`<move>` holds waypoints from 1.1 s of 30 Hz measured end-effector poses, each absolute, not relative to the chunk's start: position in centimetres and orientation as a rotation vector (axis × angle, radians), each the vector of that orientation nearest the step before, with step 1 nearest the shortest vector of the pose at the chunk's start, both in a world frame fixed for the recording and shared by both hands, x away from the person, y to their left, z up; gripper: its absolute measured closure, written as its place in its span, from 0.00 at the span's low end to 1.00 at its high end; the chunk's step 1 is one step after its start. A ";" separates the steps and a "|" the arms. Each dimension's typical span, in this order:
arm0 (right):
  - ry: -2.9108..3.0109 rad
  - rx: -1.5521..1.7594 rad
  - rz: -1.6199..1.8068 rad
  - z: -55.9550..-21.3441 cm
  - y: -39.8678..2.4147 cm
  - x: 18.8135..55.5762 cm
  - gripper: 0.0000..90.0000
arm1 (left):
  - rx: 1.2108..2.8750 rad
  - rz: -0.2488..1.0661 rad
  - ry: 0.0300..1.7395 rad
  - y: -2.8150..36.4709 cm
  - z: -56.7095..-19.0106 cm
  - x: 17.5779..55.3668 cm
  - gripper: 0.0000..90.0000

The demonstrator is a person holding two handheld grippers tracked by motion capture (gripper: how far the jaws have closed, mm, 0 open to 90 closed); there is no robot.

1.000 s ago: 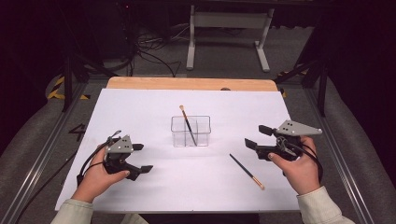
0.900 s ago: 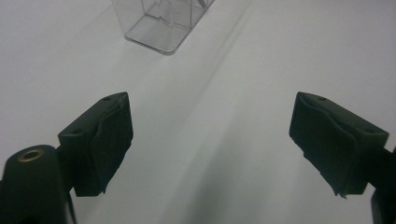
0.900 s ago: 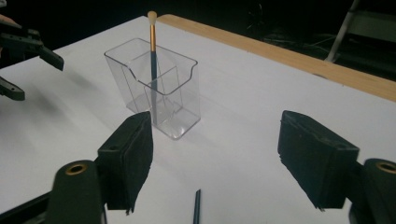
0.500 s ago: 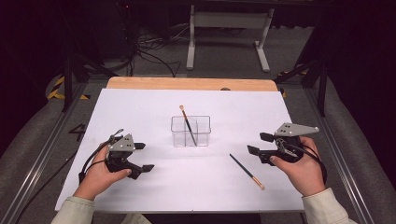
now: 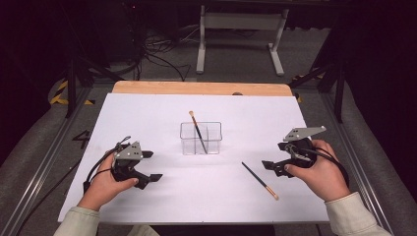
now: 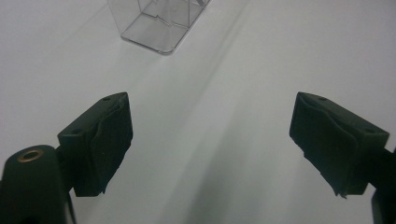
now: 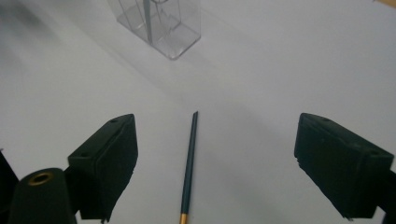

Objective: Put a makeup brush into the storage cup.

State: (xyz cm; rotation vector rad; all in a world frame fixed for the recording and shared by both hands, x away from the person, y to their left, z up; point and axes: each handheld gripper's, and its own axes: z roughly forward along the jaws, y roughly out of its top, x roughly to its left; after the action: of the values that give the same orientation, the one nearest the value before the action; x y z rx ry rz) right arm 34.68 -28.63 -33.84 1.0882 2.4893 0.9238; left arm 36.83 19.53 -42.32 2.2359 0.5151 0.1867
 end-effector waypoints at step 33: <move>2.670 1.110 0.567 -34.3 -26.3 36.4 0.28 | 2.261 0.200 0.545 20.3 -42.3 36.2 0.16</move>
State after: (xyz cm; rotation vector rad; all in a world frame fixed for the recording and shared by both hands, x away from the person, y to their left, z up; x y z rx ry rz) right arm 36.35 -26.33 -34.28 1.1096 2.6702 0.5670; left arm 36.21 20.29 -42.25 2.2615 0.5449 0.2003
